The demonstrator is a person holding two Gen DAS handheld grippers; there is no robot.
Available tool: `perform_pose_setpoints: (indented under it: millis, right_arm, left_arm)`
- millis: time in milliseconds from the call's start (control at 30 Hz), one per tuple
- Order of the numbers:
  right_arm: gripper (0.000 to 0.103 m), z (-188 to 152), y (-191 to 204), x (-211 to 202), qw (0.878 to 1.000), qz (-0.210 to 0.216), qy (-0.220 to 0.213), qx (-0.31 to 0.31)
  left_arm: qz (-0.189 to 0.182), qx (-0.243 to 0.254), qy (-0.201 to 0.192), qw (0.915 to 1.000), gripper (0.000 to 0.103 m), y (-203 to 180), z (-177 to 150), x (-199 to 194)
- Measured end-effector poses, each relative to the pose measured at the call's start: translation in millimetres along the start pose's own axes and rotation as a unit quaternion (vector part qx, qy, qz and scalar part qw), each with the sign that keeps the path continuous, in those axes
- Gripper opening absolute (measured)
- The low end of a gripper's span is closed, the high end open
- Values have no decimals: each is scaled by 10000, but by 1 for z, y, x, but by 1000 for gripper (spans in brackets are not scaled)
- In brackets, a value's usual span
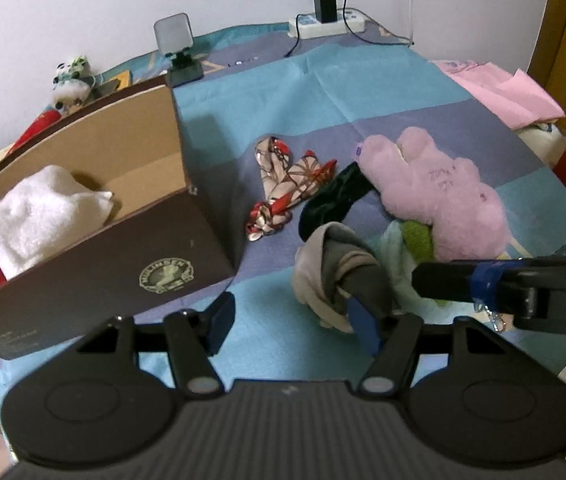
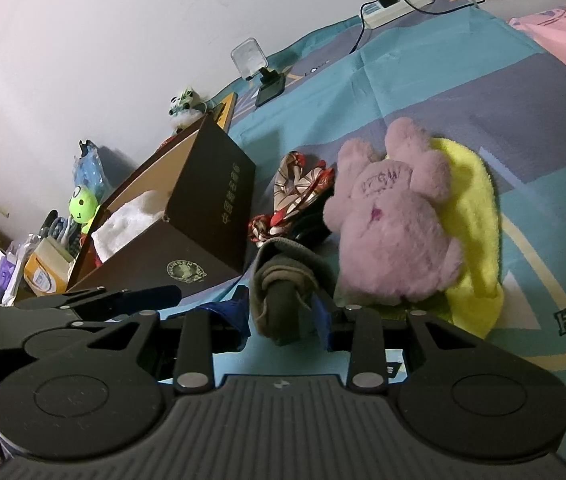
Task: Organize soft objects
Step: 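Grasp the grey socks with the right gripper and lift them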
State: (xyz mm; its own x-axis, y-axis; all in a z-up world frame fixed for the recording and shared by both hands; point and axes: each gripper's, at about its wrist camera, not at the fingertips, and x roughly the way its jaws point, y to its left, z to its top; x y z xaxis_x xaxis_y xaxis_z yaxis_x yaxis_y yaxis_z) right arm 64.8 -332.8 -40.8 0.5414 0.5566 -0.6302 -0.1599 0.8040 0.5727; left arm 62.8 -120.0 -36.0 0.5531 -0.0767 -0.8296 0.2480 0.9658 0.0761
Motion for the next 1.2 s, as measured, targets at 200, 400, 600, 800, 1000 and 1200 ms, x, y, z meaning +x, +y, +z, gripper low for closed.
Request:
perform_pose_setpoints:
  millis: [200,400,600,800,1000,1200]
  right_arm:
    - [18,2,1,4,10000,47,47,-17]
    - [18,3,4,10,9999,79,136,-67]
    - [18,3,4,15,9998,51,182,-31]
    - [18,5,6,19,9998,-8,170,-36]
    - [18,5,7,24,9998,-100,167,-72]
    - [18,5,9,35,9993,-310,142,-137]
  left_arm:
    - [130,-68,165,9998,68,1,3,7]
    - [281,-116,285,9991,68,4,1,12]
    - [284,-173,370,9988,69,6,-1,17]
    - [236,-186,370,9989,69,8,-3,18]
    - [-433,-391,282,9979,69,14,-11,22]
    - [-863,-498,-22,9950,69,14,-18,28]
